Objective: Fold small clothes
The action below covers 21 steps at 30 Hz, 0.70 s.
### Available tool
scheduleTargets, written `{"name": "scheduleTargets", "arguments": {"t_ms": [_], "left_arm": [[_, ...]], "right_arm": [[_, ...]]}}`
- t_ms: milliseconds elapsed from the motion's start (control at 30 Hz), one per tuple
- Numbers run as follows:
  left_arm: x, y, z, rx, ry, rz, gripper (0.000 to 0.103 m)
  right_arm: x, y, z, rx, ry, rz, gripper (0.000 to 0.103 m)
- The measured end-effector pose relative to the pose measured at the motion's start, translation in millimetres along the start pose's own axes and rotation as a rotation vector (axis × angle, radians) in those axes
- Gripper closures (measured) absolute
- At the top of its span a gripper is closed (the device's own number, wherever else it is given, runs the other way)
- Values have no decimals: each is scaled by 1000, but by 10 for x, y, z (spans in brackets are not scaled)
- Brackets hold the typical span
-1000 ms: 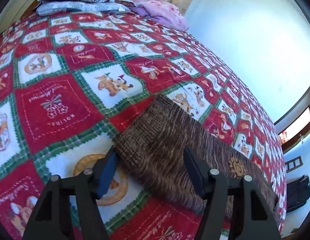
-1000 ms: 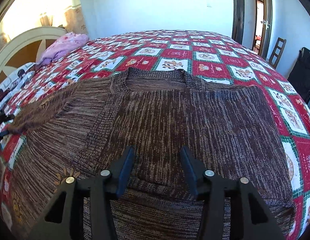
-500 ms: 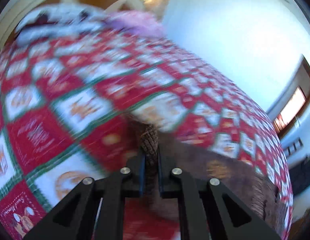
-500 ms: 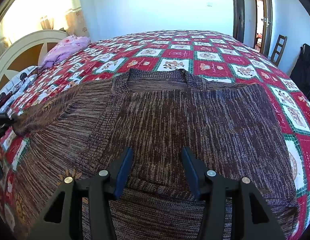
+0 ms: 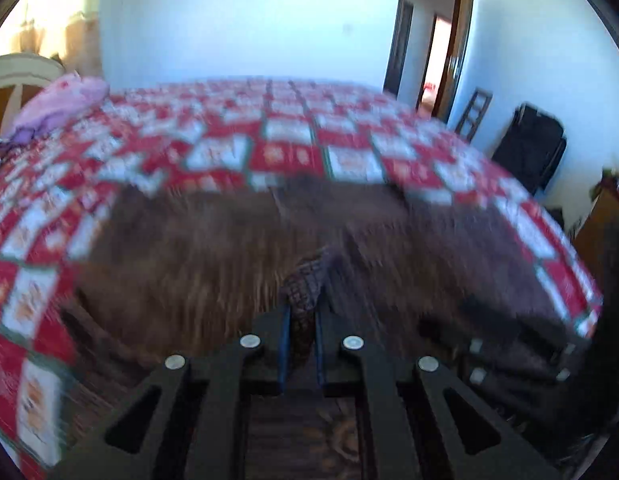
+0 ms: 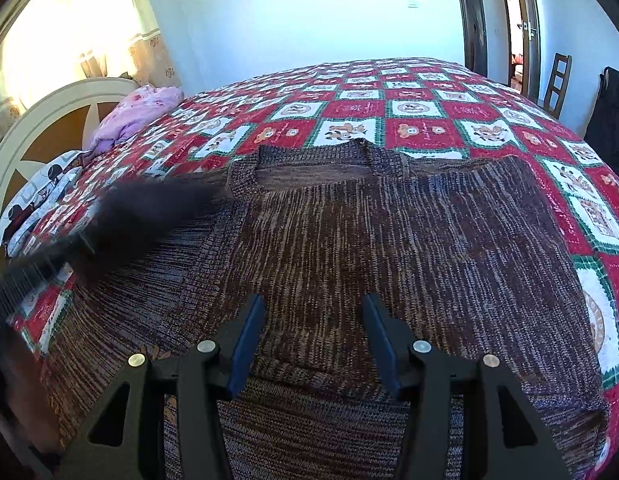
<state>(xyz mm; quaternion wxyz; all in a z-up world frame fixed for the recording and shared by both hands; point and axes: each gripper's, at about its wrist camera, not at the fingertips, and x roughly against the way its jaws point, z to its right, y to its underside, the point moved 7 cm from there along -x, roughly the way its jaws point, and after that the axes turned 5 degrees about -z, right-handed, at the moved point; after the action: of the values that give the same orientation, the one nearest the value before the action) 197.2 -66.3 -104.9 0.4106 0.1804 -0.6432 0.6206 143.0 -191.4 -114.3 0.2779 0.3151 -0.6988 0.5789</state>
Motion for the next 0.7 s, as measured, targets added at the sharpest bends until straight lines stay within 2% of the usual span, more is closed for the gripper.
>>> {"name": "scheduleTargets", "arguments": {"t_ms": [100, 133, 167, 233, 333, 400, 467, 500, 533, 567, 600, 667, 700], "left_arm": [[13, 122, -22, 3, 7, -37, 84], [69, 145, -43, 7, 22, -39, 71], [116, 172, -42, 8, 29, -41, 45], [273, 243, -184, 32, 29, -35, 15], [466, 321, -449, 87, -4, 35, 14], [525, 390, -765, 137, -98, 51, 14], [513, 466, -988, 192, -151, 56, 14], [493, 538, -1128, 233, -176, 48, 14], [472, 616, -1232, 273, -189, 39, 14], [454, 677, -1338, 322, -173, 36, 15], [492, 693, -1370, 359, -127, 72, 14], [507, 700, -1369, 385, -110, 91, 14], [486, 699, -1329, 363, -128, 86, 12]], "right_arm": [[-3, -2, 3, -4, -4, 0, 50], [-3, -2, 3, -5, -5, 0, 50], [-4, -2, 3, -5, -5, 0, 50], [-5, -1, 1, -4, -3, 0, 50], [-10, 4, -6, 1, 3, -2, 50], [-14, 6, -9, 2, 7, -9, 50], [5, -12, -32, 2, 23, -16, 50], [33, -25, -59, -20, 3, -15, 50], [65, -31, -111, -57, -53, -13, 50], [104, -28, -200, -113, -144, -13, 50], [115, -25, -261, -136, -185, -14, 50], [86, -18, -423, -140, -210, -32, 50], [40, -5, -491, -133, -207, -45, 50]]}}
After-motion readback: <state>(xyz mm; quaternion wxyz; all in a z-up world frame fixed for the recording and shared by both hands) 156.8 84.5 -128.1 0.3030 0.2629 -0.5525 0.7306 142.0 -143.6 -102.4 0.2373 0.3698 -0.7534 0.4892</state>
